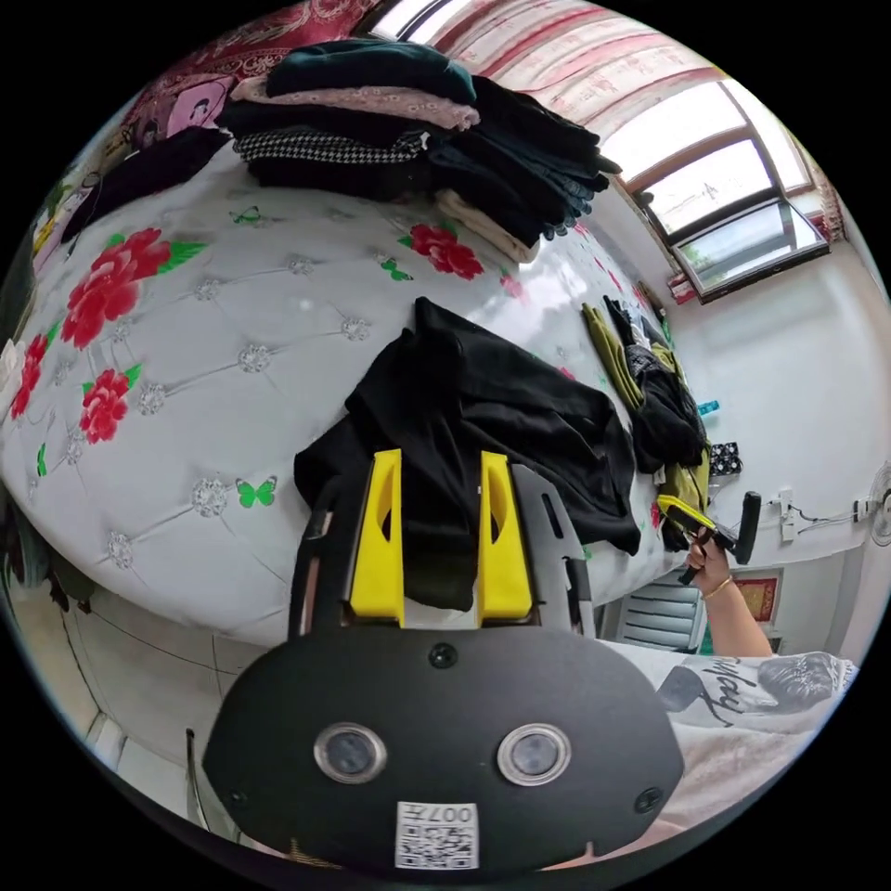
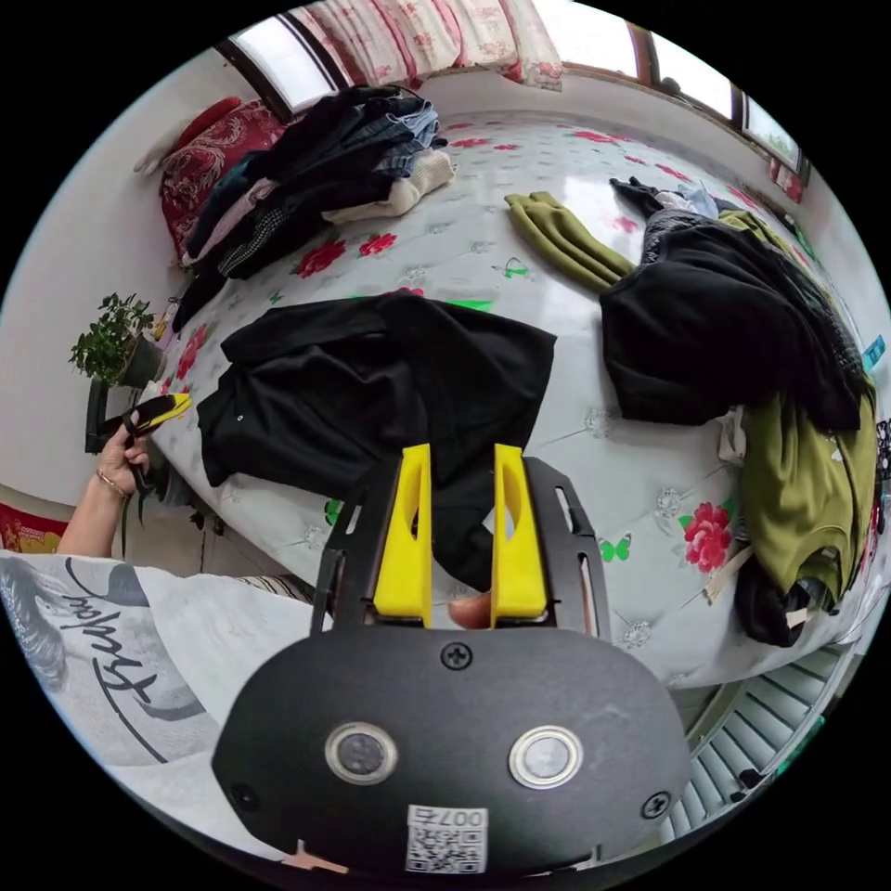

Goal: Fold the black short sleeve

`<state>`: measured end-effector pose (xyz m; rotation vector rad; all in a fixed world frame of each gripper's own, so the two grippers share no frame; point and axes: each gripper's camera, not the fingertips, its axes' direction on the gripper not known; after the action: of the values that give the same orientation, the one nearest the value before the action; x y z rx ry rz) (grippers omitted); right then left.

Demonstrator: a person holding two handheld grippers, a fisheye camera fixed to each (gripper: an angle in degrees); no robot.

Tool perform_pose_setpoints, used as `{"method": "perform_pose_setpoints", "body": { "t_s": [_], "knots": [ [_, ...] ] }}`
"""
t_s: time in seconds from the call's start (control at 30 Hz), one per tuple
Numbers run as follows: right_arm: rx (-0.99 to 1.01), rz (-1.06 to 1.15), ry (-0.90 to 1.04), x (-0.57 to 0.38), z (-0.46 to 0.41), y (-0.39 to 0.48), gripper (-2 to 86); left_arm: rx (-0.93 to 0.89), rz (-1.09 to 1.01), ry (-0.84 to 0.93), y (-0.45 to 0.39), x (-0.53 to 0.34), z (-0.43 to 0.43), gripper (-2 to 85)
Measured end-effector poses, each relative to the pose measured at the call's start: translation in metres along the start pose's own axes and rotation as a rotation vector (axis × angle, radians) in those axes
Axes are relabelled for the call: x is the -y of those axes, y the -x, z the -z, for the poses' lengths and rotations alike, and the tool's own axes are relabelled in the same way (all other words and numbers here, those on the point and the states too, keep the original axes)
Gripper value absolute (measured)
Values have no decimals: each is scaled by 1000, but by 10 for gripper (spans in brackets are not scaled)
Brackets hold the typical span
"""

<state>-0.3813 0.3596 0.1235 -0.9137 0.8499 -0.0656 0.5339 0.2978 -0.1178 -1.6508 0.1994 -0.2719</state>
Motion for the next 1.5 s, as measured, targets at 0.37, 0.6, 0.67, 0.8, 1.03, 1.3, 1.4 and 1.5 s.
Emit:
{"method": "perform_pose_setpoints", "body": {
  "t_s": [0.37,0.6,0.67,0.8,1.03,1.3,1.4,1.5],
  "knots": [
    [-68,103,245,66,-83,2,30,257,-99,201,-48,107,-102,36],
    [8,96,-27,93,47,-40,0,-74,-126,22,-42,108,35,-4],
    [91,66,-125,105,94,-60,-1,-163,-130,-48,-41,113,82,-5],
    [236,58,-354,157,208,-82,-2,-284,-151,-215,-54,149,173,-6],
    [227,290,-777,178,429,-10,-2,-345,-406,-627,-143,146,406,-7],
    [304,451,-975,33,512,16,-1,-393,-583,-799,-136,-37,538,-7],
    [314,487,-969,-18,505,24,-1,-373,-591,-795,-113,-131,529,-7],
    [276,483,-834,-59,464,28,-2,-339,-538,-719,-84,-184,493,-7]
  ]
}}
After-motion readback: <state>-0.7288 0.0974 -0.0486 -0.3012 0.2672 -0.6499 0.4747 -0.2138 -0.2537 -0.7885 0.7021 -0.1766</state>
